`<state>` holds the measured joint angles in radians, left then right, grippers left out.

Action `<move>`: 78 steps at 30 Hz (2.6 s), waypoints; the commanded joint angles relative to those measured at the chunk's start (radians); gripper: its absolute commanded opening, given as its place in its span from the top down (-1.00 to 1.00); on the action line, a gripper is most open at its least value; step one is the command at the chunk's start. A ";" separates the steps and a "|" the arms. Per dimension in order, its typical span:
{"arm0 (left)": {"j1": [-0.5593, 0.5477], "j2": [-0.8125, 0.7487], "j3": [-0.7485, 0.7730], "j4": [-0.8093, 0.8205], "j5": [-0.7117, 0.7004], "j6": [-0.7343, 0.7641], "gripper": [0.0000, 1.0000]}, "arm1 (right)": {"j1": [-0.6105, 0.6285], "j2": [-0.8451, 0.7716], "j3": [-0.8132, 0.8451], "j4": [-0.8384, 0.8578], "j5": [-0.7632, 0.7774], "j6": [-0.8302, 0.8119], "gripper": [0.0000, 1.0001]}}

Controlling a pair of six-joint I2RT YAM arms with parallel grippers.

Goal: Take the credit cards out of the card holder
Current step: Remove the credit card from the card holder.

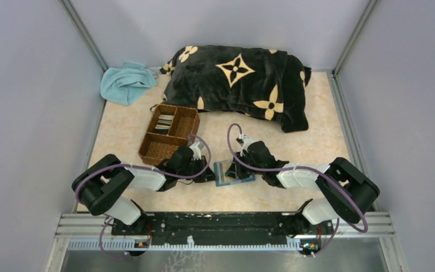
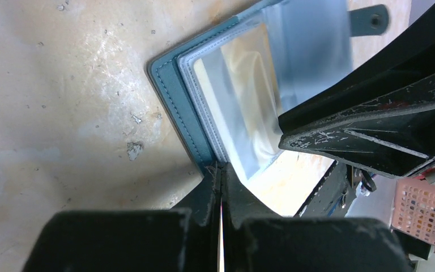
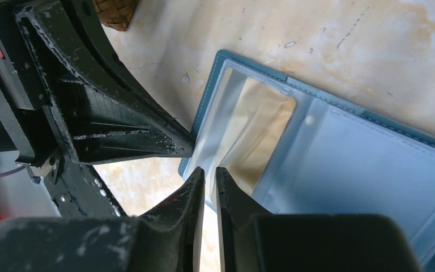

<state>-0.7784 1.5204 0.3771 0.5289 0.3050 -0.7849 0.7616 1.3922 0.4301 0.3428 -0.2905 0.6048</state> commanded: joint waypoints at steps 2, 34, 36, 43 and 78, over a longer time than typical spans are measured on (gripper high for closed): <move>-0.003 0.008 -0.008 -0.015 0.000 0.010 1.00 | 0.004 -0.038 -0.006 0.071 -0.054 0.016 0.78; -0.004 -0.078 -0.007 -0.054 -0.029 0.006 0.19 | -0.047 -0.118 -0.059 0.083 -0.059 0.038 1.00; -0.004 -0.068 0.003 -0.048 -0.020 0.004 0.21 | -0.047 -0.133 -0.063 0.077 -0.057 0.038 1.00; -0.017 -0.060 0.067 -0.094 -0.017 0.015 0.25 | -0.056 -0.236 -0.079 0.015 -0.014 0.027 0.74; -0.181 0.102 0.356 -0.337 -0.144 0.086 0.33 | -0.138 -0.547 -0.139 -0.176 0.148 0.038 0.75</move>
<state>-0.9428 1.5890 0.7067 0.1921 0.1570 -0.7132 0.6464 0.9508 0.2893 0.2001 -0.2367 0.6327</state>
